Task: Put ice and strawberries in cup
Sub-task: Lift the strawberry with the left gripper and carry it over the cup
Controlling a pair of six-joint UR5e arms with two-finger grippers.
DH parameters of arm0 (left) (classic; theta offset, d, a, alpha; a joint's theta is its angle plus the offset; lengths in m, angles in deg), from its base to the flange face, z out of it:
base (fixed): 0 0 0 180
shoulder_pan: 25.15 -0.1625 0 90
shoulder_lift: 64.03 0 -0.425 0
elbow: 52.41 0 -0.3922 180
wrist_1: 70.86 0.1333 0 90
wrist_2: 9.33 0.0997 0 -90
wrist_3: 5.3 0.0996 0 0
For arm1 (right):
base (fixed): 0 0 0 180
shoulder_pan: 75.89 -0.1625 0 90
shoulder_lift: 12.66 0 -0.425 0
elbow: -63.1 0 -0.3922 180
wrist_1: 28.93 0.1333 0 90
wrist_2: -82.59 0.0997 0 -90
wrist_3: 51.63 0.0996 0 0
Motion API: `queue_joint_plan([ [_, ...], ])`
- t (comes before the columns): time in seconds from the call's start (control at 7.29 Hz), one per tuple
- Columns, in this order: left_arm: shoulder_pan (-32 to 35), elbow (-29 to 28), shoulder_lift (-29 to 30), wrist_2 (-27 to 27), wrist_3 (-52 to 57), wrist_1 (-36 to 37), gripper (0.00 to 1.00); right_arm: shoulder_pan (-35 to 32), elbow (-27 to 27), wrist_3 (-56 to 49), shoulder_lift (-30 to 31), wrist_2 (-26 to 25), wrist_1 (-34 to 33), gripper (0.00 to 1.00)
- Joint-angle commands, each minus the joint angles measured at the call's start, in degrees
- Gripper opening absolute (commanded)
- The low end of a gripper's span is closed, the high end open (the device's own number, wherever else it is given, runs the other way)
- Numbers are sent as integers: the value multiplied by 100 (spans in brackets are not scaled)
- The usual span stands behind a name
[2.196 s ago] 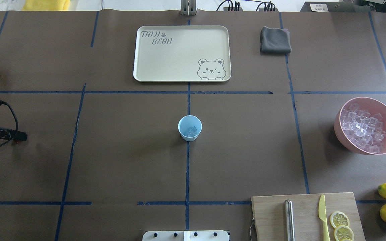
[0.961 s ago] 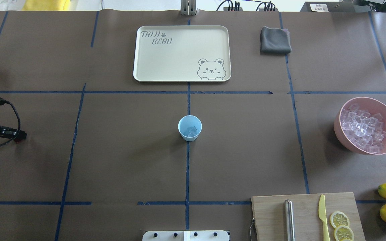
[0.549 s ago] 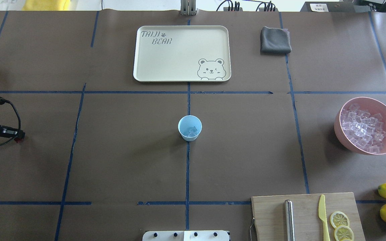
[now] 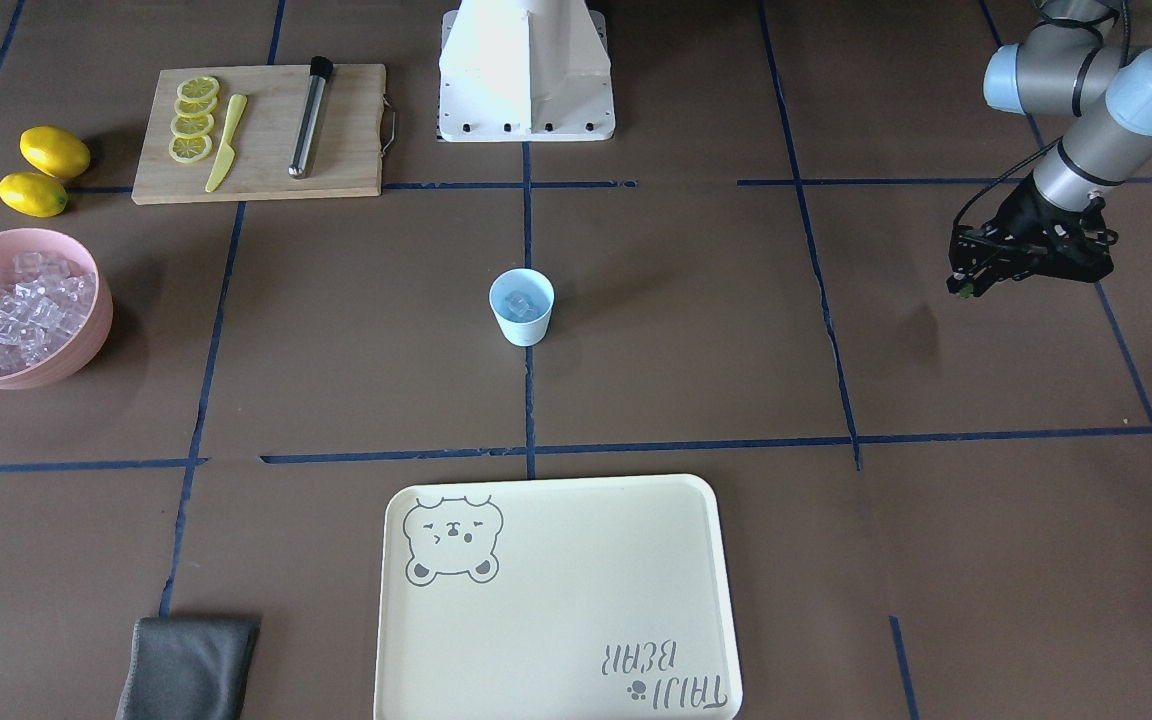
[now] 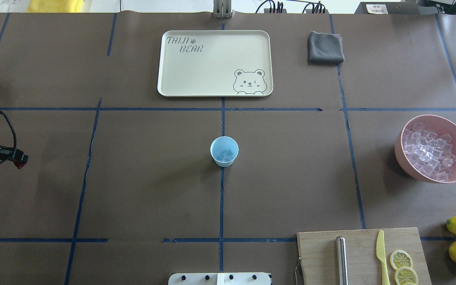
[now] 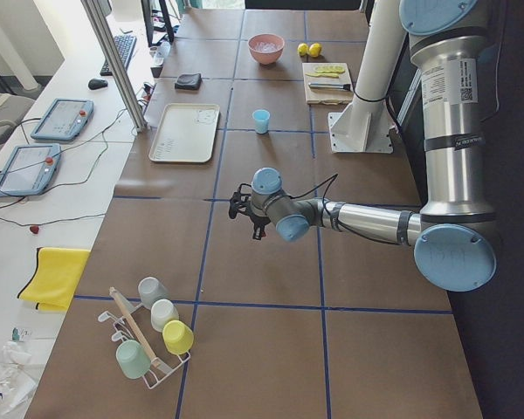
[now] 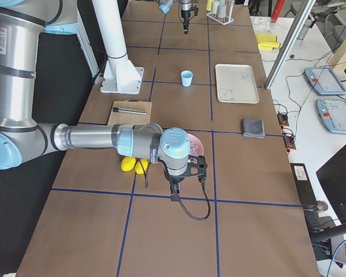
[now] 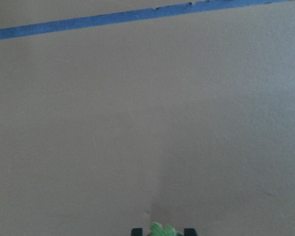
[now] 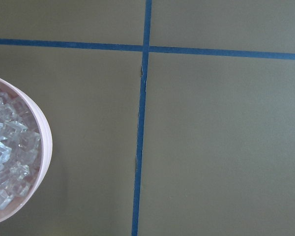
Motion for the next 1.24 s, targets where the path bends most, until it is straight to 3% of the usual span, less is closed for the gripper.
queue_joint_plan([
  [0.0,303,970,1,-410,289,1265,0,0,-6,-7,0,0,6,100],
  [0.14,435,1838,53,-393,927,2727,0,0,-6,-7,0,0,6,100],
  [0.27,575,2673,619,-367,1377,4473,0,0,-15,-7,-9,0,6,100],
  [0.41,568,3142,1651,-349,1399,6126,0,0,-15,-7,-9,0,6,100],
  [0.55,524,3191,2688,-331,1373,7256,0,0,-24,-7,-9,0,6,100],
  [0.69,385,3200,3273,-122,1094,7651,0,0,-24,2,-9,0,6,100],
  [0.82,-252,3200,3523,254,335,7628,0,0,-24,2,-9,0,6,100],
  [1.1,-1816,2808,4024,1517,-1116,7018,0,0,-24,-7,-9,0,6,100],
])
